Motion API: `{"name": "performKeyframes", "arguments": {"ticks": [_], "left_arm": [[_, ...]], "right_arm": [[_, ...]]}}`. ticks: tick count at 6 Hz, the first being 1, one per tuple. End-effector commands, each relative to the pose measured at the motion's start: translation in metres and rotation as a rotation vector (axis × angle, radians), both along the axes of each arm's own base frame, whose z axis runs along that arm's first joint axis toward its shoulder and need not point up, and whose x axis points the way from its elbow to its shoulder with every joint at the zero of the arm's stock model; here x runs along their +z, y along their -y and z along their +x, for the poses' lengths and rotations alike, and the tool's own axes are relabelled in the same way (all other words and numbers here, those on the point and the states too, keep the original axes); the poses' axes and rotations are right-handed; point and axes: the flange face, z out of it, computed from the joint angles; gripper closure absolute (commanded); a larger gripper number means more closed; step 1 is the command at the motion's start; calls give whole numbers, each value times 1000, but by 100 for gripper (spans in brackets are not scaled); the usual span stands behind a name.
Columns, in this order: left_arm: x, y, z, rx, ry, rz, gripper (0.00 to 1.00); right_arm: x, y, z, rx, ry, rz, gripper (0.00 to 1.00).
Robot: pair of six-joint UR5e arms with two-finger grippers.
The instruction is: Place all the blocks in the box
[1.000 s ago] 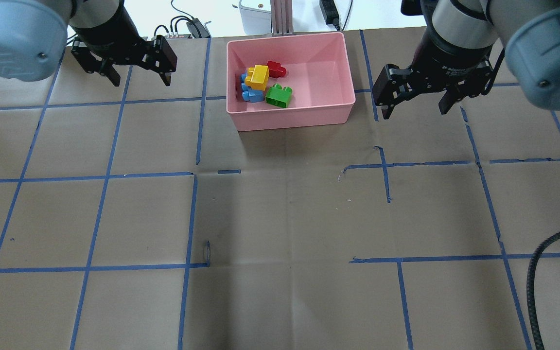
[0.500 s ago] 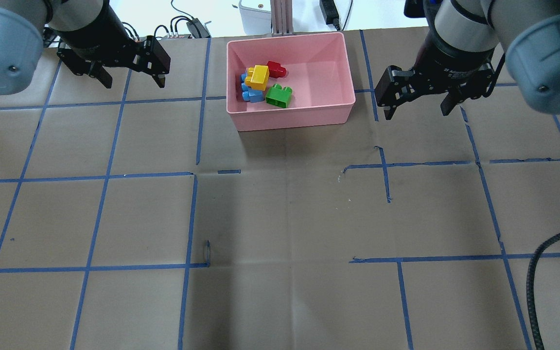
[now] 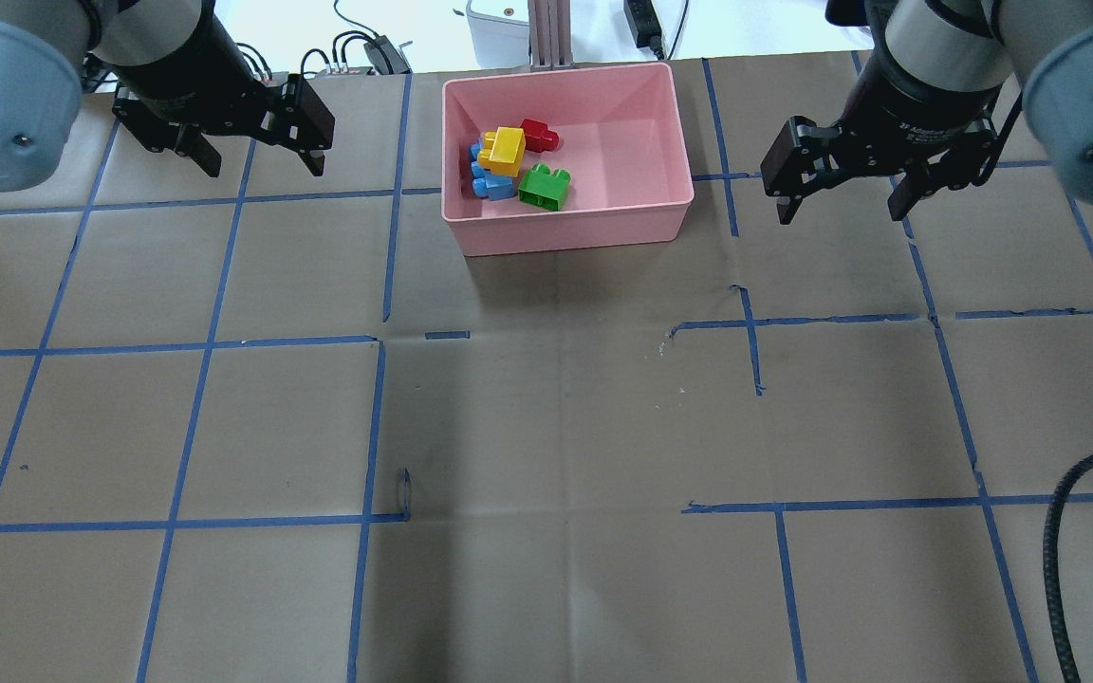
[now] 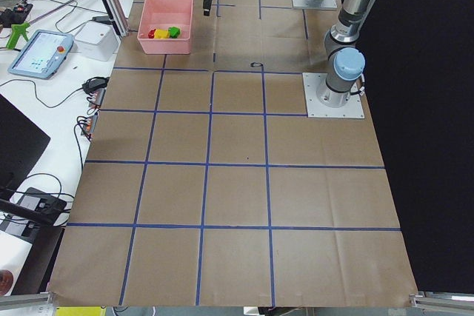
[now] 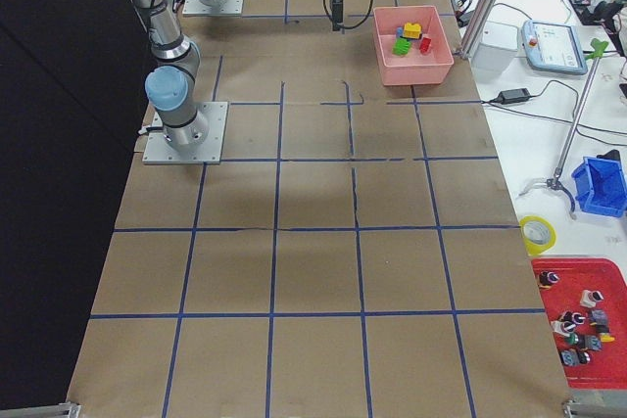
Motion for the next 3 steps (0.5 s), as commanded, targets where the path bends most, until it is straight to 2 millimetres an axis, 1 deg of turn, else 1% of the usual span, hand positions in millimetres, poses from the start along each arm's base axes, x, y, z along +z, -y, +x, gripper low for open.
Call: {"name": "performKeyframes", "arguments": {"ticks": [1, 3], "left_arm": [[-5, -1, 0, -12, 0, 12, 0], [-8, -5, -2, -15, -22, 48, 0]], "right_arm": [[0, 1, -4, -6, 2, 3, 0], [-2, 3, -5, -3, 5, 6, 0]]}}
